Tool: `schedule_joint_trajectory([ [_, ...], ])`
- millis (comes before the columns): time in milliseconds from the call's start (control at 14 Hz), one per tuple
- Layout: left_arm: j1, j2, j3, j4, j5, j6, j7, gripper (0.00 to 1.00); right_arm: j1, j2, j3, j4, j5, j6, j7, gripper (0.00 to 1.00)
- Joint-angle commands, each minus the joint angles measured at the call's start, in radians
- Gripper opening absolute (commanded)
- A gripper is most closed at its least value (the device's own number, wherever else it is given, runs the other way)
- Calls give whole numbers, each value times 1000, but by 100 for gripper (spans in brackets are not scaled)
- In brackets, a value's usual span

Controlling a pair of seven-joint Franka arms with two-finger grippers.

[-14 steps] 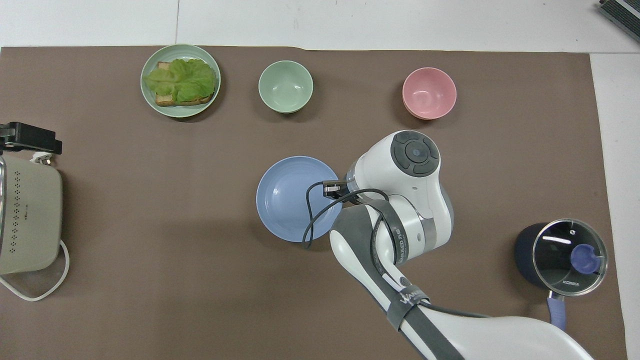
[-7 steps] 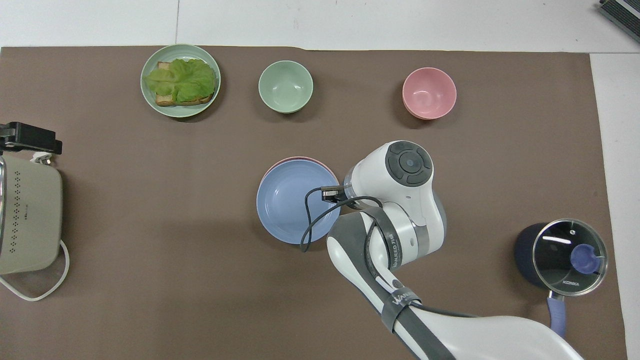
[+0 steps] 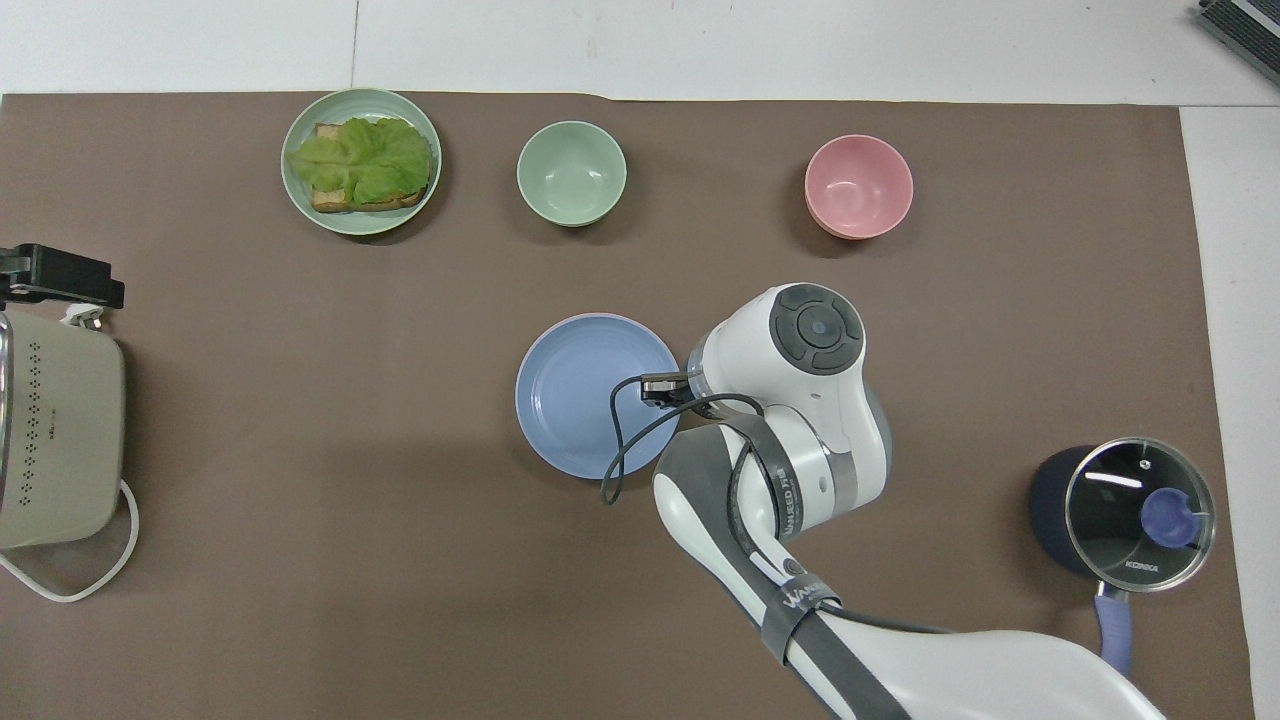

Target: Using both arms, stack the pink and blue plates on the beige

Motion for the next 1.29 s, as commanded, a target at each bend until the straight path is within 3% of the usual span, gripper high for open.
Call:
schedule_joint_trajectory([
  [0, 6, -15, -5, -8, 18, -15, 1, 100, -1, -13, -3, 12, 10, -7, -32, 100],
  [571, 8, -15, -5, -8, 18, -15, 1, 100, -76, -164, -14, 30, -126, -162, -34, 100],
  [786, 8, -15, -5, -8, 18, -15, 1, 100, -139, -188, -13, 101, -227, -257, -60, 100],
  [1214, 8, -15, -5, -8, 18, -15, 1, 100, -268, -259, -16, 124, -232, -353, -77, 100],
])
